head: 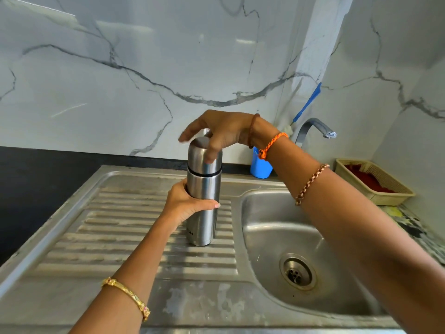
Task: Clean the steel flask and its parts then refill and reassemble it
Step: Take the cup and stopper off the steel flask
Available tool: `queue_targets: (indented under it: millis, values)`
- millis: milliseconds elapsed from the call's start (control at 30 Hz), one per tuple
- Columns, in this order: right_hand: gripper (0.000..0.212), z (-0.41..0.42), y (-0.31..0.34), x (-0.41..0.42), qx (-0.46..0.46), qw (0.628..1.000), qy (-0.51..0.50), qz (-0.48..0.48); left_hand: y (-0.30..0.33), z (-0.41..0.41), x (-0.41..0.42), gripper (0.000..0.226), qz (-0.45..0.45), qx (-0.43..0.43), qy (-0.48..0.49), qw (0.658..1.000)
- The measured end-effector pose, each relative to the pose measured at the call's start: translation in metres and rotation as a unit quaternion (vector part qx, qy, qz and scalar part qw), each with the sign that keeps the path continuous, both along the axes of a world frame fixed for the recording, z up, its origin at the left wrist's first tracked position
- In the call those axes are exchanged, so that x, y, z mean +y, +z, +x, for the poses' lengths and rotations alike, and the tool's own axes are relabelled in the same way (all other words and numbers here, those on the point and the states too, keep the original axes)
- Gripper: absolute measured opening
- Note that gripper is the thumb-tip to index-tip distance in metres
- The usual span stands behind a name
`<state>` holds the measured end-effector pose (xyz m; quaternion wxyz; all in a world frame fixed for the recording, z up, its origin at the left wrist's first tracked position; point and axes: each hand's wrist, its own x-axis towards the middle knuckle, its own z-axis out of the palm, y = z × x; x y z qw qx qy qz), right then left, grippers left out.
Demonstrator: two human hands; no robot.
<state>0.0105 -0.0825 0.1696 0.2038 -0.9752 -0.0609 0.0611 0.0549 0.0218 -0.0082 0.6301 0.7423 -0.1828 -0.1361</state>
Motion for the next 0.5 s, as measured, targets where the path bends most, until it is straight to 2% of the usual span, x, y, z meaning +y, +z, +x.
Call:
queue_targets:
  millis: [67, 167, 233, 333, 433, 500]
  values:
    - [0.079, -0.004, -0.001, -0.005, 0.015, 0.999, -0.027, 0.009, -0.002, -0.002, 0.000, 0.059, 0.006, 0.001, -0.003, 1.000]
    - [0.090, -0.003, -0.012, -0.005, 0.029, 0.994, -0.041, -0.098, -0.003, -0.006, -0.002, 0.072, 0.001, 0.003, -0.002, 1.000]
    - [0.084, 0.002, -0.019, -0.002, -0.006, 0.989, -0.023, -0.148, 0.000, -0.004, -0.003, 0.069, -0.002, 0.004, 0.001, 1.000]
    - [0.062, 0.003, -0.014, 0.001, -0.047, 0.988, 0.018, -0.145, 0.004, 0.000, -0.003, 0.059, 0.000, 0.003, 0.001, 1.000]
    - [0.060, 0.002, -0.013, 0.002, -0.026, 0.983, 0.056, -0.171, 0.000, -0.003, 0.000, 0.062, 0.005, 0.004, -0.001, 1.000]
    - [0.062, 0.002, -0.020, 0.005, -0.012, 0.973, 0.088, -0.214, -0.007, -0.008, 0.002, 0.055, 0.013, 0.007, 0.000, 1.000]
